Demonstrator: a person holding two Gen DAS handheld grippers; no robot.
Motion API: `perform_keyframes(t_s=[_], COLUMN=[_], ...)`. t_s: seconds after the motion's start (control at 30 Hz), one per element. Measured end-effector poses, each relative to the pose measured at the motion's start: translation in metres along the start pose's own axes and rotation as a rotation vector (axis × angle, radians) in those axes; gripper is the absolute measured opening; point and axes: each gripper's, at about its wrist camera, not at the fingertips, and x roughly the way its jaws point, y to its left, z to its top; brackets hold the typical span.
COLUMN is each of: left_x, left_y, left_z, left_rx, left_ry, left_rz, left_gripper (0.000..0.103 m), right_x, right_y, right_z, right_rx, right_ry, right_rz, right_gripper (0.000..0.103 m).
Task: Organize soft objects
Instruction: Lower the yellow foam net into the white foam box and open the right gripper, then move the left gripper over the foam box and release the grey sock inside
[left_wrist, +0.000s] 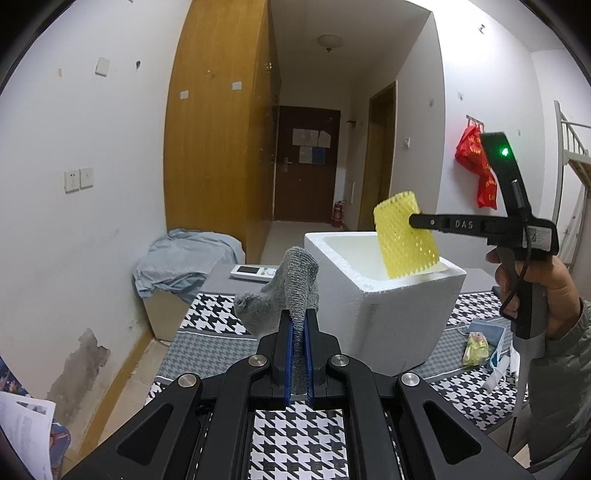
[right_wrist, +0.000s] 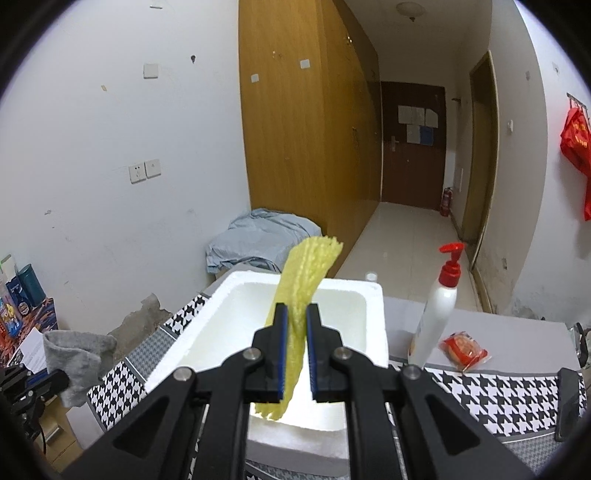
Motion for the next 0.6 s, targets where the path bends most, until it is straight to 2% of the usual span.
perform_keyframes(t_s=[0.07,0.1,0.13,0.2,0.47,0.57,0.6], left_x=[0.001,0.001,0.0,0.0,0.004,0.007,0.009], left_y=[0.0,-0.001,-0.001,-0.003,-0.013,-0.016,-0.016], left_z=[0.002,0.004,0.005,0.009,0.027,0.031,0.033], left_rx=[0.0,0.005,0.008,0.014,0.041,0.048,0.049], left_ry=[-0.002,-0.006,-0.009,-0.015,-0.045,-0.05,-0.051], left_rz=[-0.007,-0.004,-0.004,-0.01,-0.058,-0.078,-0.084], left_gripper=[0.006,0.006,0.006,0.006,0.006,0.006,0.006], right_x=[0.003,0.003,0.003,-0.001,-0.015,-0.022,-0.025], right_y=[-0.002,-0.002,-0.003,-0.004,-0.005,-0.007,-0.007], right_z=[-0.001,-0.001,-0.001,-0.001,-0.008,-0.01,-0.012], right_rx=[0.008,0.011,0.014,0.025,0.031,0.039,0.038], right_ry=[0.007,0.007,0.003,-0.018,-0.032,-0.043,-0.046], right_rz=[0.004,0.003,0.003,0.015,-0.003,-0.022,-0.029], right_gripper=[0.018,0.036,0.059,0.073,0.078,0.087,0.093])
